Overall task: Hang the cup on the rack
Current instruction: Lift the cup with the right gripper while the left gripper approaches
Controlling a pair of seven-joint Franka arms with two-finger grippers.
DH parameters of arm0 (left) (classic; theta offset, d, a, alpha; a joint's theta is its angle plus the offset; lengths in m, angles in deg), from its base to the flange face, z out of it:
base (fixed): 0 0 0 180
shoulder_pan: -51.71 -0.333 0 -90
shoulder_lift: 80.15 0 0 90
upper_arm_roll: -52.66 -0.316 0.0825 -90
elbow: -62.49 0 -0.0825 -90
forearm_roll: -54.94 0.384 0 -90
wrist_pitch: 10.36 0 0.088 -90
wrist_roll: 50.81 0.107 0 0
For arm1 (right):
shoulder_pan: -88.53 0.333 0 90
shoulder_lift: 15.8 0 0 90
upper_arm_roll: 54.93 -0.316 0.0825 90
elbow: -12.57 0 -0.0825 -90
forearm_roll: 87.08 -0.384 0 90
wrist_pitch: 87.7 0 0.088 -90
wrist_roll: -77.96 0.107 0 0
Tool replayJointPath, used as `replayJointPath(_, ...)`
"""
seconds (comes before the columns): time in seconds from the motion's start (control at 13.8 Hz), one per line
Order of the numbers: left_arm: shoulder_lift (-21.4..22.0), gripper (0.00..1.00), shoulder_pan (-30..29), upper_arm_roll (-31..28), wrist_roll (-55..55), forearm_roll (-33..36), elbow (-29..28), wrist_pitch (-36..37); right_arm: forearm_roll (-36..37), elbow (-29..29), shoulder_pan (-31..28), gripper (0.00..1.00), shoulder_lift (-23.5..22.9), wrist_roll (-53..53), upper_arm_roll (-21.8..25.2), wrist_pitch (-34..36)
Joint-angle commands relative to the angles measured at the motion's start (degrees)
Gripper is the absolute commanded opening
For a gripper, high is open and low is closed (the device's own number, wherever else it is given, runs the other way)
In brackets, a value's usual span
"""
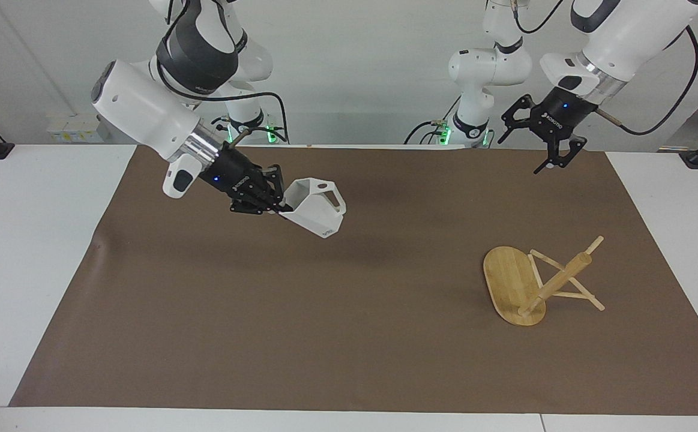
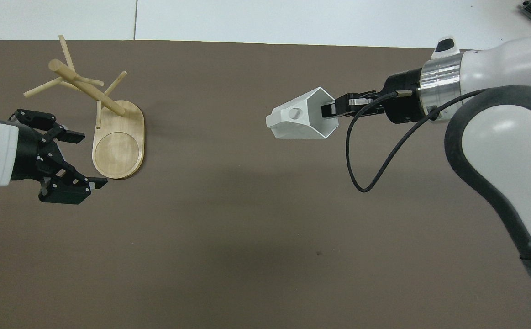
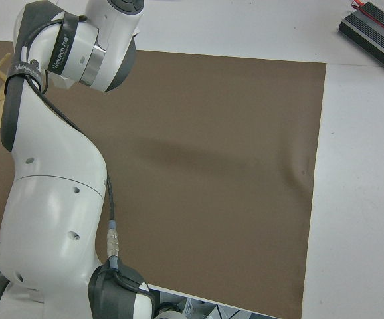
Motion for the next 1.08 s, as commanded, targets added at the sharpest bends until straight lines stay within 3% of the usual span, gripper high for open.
replayJointPath(0.0,3.1,1.0,1.3,-0.7,6.2,-3.0,-4.8,-3.5,-3.1,-2.7,-0.5,0.0,-0.9,-0.8,-1.6,-0.1)
replayJointPath(0.29,3.6,1.0,4.7,-0.7,19.0,-3.3,-7.2,-6.0,-8.3,-3.2,1.6,0.0,-1.0,1.1,-3.6,-1.6)
replayJointPath(0.58,3.6,1.0,6.8,-0.7,20.3,-7.2,-9.0,-8.9,-17.8,-3.2,7.5,0.0,-1.2,4.9,-4.6,-13.8)
replayJointPath(1.01,2.9,1.0,6.0,-1.0,25.3,-13.4,-9.4,-8.5,-19.1,-2.9,10.2,0.0,-1.4,5.2,-4.9,-14.5)
